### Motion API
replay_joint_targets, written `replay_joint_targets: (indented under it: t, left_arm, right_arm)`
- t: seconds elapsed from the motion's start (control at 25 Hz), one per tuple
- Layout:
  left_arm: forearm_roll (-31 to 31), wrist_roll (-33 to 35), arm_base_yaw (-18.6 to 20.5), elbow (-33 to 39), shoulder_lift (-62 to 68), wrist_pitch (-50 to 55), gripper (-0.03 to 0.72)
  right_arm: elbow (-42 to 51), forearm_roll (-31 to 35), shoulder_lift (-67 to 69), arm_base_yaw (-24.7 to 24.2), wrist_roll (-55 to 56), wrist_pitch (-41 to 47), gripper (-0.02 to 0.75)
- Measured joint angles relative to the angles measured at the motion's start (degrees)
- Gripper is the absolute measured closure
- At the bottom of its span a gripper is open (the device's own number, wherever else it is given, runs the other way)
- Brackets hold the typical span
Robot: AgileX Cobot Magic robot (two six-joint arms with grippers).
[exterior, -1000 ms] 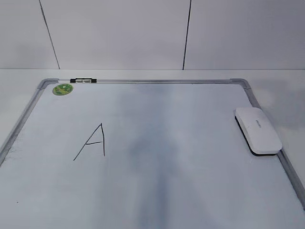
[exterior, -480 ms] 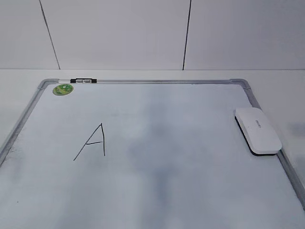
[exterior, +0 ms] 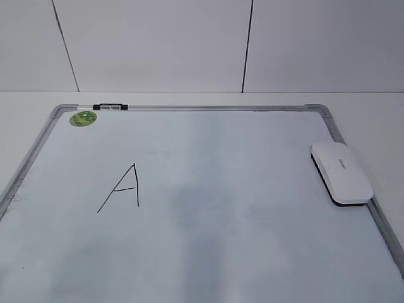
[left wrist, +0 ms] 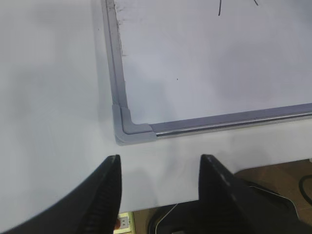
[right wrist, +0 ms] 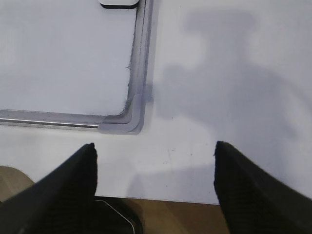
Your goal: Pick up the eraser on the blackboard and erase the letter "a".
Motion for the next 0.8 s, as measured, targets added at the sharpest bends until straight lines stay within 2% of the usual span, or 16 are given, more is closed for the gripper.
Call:
replay_joint_targets:
  t: [0.8]
  left_arm:
    - [3.87, 0.41, -0.39, 2.76, -0.89, -7.77, 0.345]
  right_arm:
    - [2.99, -1.48, -0.21, 0.0, 0.0, -7.16, 0.146]
